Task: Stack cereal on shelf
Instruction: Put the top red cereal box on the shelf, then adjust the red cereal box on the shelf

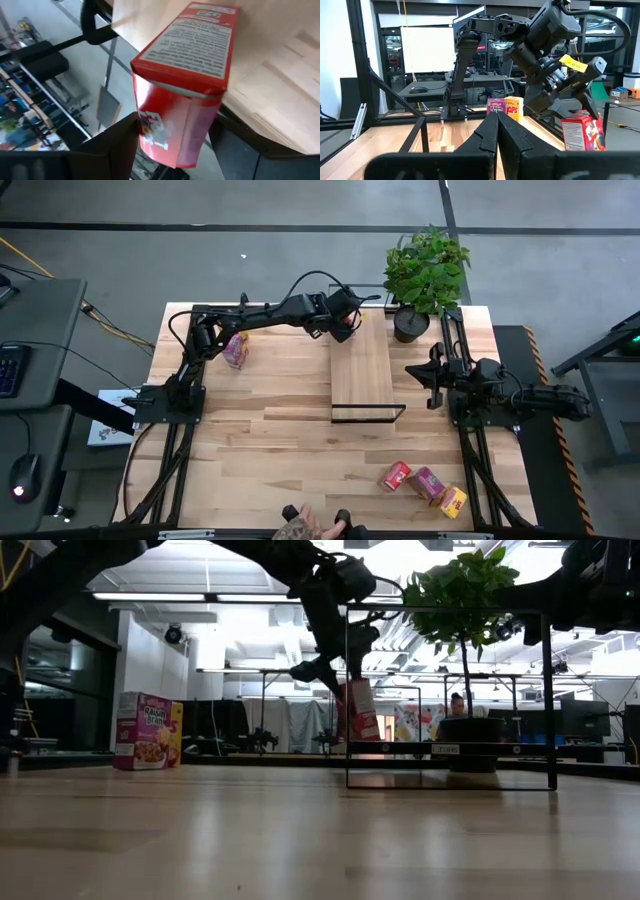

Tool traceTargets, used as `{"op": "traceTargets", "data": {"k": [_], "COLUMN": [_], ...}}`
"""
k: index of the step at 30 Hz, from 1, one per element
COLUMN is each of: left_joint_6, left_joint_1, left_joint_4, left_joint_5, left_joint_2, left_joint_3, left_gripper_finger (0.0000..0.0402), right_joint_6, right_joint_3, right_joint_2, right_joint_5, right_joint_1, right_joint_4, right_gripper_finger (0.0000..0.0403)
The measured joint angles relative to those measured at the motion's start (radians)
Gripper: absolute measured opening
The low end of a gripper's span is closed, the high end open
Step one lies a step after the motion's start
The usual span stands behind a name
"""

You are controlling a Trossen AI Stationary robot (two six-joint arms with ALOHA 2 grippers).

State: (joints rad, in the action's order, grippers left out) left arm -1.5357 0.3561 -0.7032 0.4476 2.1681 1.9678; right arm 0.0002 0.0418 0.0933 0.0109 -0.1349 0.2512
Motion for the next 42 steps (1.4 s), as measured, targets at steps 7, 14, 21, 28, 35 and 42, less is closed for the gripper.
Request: {"op": "traceTargets", "data": {"k": [7, 14, 21, 28, 35, 42], "left_joint_6": [-0.004, -0.004, -0.005, 0.109, 0.656, 0.976], "left_joint_1": [0.000, 0.000, 0.004, 0.009, 0.149, 0.296], "left_joint_4": [0.024, 0.029, 0.061, 0.089, 0.026, 0.222], "left_joint_5": [0.017, 0.063, 0.079, 0.095, -0.416, -0.803], "left_joint_2": [0.000, 0.000, -0.020, -0.086, -0.206, -0.220], "left_joint_3": [0.000, 0.000, 0.000, 0.000, -0.021, -0.295], "left_gripper_finger": [0.0222, 0.0221, 0.0221, 0.0220, 0.0178, 0.0021], "right_joint_6": [0.000, 0.000, 0.000, 0.000, 0.000, 0.000], "right_joint_3": [0.000, 0.000, 0.000, 0.000, 0.001, 0.001], "right_joint_2": [0.000, 0.000, 0.000, 0.001, 0.013, 0.013], "right_joint_5": [0.000, 0.000, 0.001, 0.001, 0.007, 0.006], "right_joint_1": [0.000, 0.000, 0.000, 0.000, 0.000, 0.000], "right_joint_4": [0.000, 0.000, 0.000, -0.008, -0.026, -0.038], "right_gripper_finger": [0.0000, 0.0000, 0.0000, 0.0000, 0.0000, 0.0000]}}
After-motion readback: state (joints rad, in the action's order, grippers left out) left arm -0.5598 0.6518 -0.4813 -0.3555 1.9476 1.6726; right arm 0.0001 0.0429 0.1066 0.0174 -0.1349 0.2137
